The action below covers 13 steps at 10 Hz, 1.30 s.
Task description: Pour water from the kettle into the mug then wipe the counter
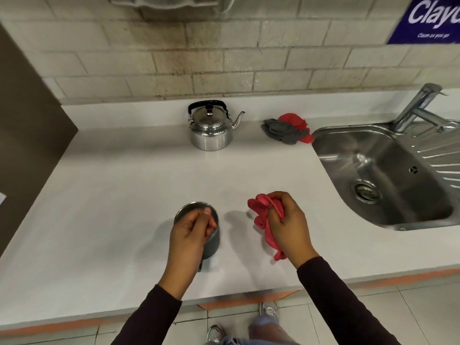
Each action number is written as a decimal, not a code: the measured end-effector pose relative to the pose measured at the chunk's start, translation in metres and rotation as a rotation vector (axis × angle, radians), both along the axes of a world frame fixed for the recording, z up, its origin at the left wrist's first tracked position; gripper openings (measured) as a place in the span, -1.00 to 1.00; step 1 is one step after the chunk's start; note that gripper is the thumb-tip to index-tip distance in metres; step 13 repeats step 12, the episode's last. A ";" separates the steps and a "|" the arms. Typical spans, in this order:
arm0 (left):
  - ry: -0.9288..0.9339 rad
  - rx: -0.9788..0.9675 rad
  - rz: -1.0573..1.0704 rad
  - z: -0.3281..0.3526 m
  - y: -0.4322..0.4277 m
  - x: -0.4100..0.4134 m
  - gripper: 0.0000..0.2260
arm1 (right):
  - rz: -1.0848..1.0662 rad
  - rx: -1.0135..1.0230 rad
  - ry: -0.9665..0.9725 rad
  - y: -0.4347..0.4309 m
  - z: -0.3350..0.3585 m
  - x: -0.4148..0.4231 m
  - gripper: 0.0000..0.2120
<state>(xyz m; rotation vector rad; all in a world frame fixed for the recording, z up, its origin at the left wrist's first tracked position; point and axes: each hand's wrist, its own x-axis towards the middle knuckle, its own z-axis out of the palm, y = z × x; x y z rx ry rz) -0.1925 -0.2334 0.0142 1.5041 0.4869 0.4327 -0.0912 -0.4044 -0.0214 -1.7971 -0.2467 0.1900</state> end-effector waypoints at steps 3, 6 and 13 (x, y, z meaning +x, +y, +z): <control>0.005 -0.040 -0.150 0.011 -0.071 0.117 -0.61 | -0.094 -0.074 -0.012 -0.058 0.043 0.115 -0.85; 0.072 -0.103 -0.008 -0.011 -0.112 0.175 -0.62 | -0.056 -0.284 -0.251 -0.048 0.051 0.305 -0.96; 0.179 0.019 -0.033 -0.003 -0.113 0.189 -0.61 | 0.388 -0.789 -0.553 -0.012 0.010 0.351 -0.84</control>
